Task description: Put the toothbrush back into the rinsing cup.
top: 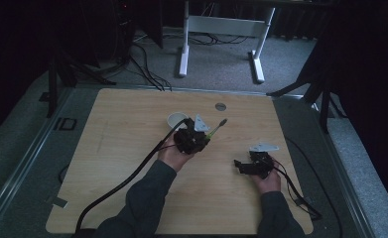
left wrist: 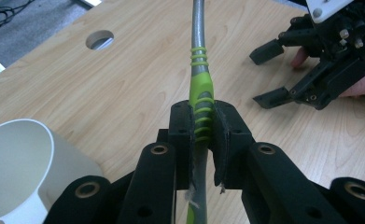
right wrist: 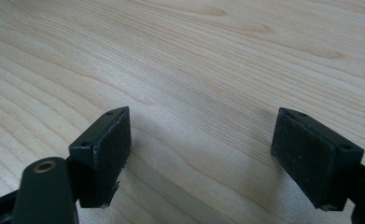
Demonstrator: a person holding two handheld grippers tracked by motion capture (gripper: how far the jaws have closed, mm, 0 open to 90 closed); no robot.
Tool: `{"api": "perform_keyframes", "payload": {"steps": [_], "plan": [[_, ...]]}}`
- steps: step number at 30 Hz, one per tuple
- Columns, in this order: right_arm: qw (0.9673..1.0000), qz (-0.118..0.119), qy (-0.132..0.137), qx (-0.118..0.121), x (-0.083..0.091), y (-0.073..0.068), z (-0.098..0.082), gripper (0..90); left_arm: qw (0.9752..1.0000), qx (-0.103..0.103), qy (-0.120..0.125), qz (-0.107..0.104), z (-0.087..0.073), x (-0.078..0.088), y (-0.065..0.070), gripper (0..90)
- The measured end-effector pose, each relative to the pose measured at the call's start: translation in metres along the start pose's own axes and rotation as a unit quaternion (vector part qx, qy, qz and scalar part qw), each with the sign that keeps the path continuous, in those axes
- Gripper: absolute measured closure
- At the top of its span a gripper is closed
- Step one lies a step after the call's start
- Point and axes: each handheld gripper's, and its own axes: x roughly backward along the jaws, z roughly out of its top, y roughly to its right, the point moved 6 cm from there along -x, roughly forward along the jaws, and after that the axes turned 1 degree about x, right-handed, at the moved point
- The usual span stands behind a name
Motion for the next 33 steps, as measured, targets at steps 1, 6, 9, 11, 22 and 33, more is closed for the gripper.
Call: {"api": "perform_keyframes", "payload": {"steps": [1,6,9,11,22,33], "plan": [[1.0,0.0,0.0,0.0,0.0,0.0,0.0,19.6,1.0,0.001,0.003,0.002,0.0,0.001,0.0,79.7],[1.0,0.0,0.0,0.0,0.0,0.0,0.0,19.6,0.9999,0.005,0.013,0.006,0.002,0.004,-0.003,79.7],[1.0,0.0,0.0,0.001,0.0,0.0,0.0,19.6,0.9998,0.005,0.019,0.009,0.003,0.007,-0.005,79.7],[1.0,0.0,0.001,0.001,0.0,0.0,0.0,19.6,0.9996,0.007,0.025,0.01,0.004,0.008,-0.006,79.7],[1.0,0.0,0.001,0.001,0.0,0.0,0.0,19.6,0.9991,0.007,0.039,0.013,0.006,0.011,-0.007,79.7],[1.0,0.0,0.0,0.001,0.0,0.0,0.0,19.6,0.9979,0.013,0.06,0.019,0.01,0.019,-0.011,79.7]]}}
